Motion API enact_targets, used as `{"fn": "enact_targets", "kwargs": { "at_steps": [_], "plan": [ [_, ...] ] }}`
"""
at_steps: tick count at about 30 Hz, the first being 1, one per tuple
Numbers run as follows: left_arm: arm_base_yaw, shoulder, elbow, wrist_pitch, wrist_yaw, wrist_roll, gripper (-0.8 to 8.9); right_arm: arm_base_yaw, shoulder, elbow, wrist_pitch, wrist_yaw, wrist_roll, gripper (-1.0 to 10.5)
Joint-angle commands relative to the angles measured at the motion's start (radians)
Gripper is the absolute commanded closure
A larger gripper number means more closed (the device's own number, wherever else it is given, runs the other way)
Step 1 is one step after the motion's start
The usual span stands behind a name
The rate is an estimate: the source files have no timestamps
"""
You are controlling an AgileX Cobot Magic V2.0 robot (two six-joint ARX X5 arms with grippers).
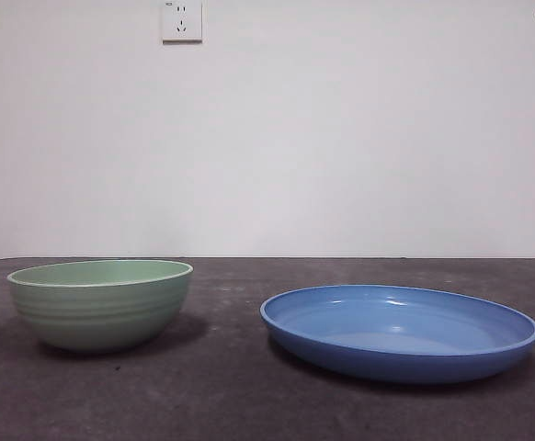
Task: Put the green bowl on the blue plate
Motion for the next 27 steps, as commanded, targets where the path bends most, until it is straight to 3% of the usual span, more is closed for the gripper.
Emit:
{"fn": "enact_targets", "kwargs": {
  "at_steps": [1,5,7,9,12,15,20,27],
  "plan": [
    [-0.002,0.011,0.024,0.004,0.006,0.052,7.86,0.004,0.005,0.016,0.005,-0.004,-0.022,9.3],
    [-0.002,0.014,0.024,0.004,0.006,0.052,7.84,0.004,0.005,0.016,0.005,-0.004,-0.022,9.3],
    [-0.002,0.014,0.024,0.004,0.006,0.052,7.54,0.004,0.005,0.016,0.005,-0.004,-0.022,8.4],
    [-0.002,0.015,0.024,0.005,0.005,0.056,6.50,0.004,0.005,0.016,0.005,-0.004,-0.022,6.8],
    [-0.002,0.016,0.024,0.005,0.004,0.073,4.05,0.004,0.005,0.016,0.005,-0.004,-0.022,4.3],
    [-0.002,0.016,0.024,0.005,0.003,0.073,2.54,0.004,0.005,0.016,0.005,-0.004,-0.022,3.7],
    [-0.002,0.022,0.024,0.007,-0.012,0.073,2.45,0.004,0.005,0.016,0.005,-0.004,-0.022,3.7],
    [-0.002,0.076,0.023,0.007,-0.121,0.074,2.51,0.004,0.005,0.016,0.006,-0.004,-0.021,3.7]
  ]
}}
